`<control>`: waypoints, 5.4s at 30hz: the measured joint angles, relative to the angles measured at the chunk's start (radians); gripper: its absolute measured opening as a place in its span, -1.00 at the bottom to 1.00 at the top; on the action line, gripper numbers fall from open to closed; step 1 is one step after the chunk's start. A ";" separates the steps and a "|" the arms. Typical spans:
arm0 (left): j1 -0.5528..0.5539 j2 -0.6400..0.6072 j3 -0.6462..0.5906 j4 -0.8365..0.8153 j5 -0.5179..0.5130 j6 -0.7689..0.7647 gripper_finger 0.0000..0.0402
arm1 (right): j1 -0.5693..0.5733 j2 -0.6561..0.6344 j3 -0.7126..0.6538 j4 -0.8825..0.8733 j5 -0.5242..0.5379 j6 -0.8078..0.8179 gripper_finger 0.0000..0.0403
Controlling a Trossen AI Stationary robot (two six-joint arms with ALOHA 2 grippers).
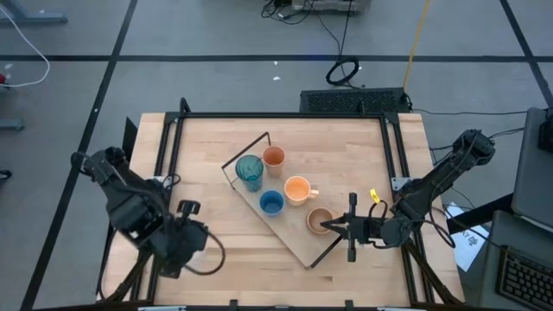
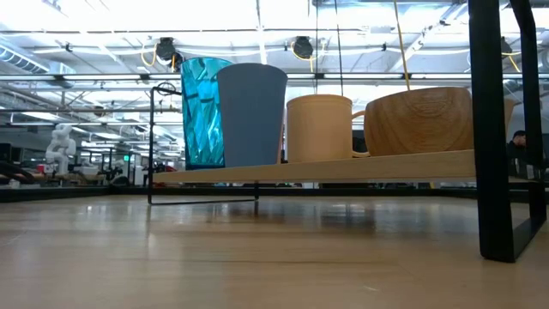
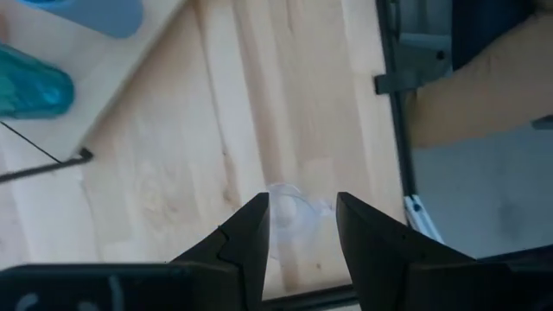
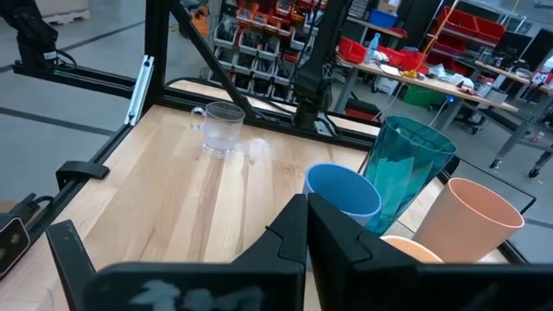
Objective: Stack small to large cups/mugs on shelf
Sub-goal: Put the transparent mug on the shelf
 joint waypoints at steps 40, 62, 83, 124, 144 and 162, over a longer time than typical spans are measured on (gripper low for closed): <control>-0.275 0.000 -0.426 0.157 0.013 -0.398 -0.28 | 0.000 0.000 -0.001 0.007 0.000 0.004 -1.00; -0.287 -0.001 -0.653 0.409 -0.022 -0.205 -0.21 | 0.000 0.000 -0.001 -0.014 0.000 0.019 -1.00; -0.287 -0.001 -0.748 0.501 -0.026 -0.134 -0.37 | 0.000 0.000 -0.001 -0.015 0.000 0.008 -1.00; -0.126 -0.001 -0.463 0.520 -0.074 0.043 -0.99 | 0.000 0.000 -0.001 -0.019 0.000 0.014 -1.00; 0.081 0.000 -0.181 0.452 -0.135 0.534 -1.00 | 0.020 0.000 -0.001 -0.048 0.000 0.012 -1.00; 0.204 0.217 0.206 0.285 -0.160 0.850 -1.00 | 0.023 -0.058 -0.001 -0.182 0.003 0.102 -1.00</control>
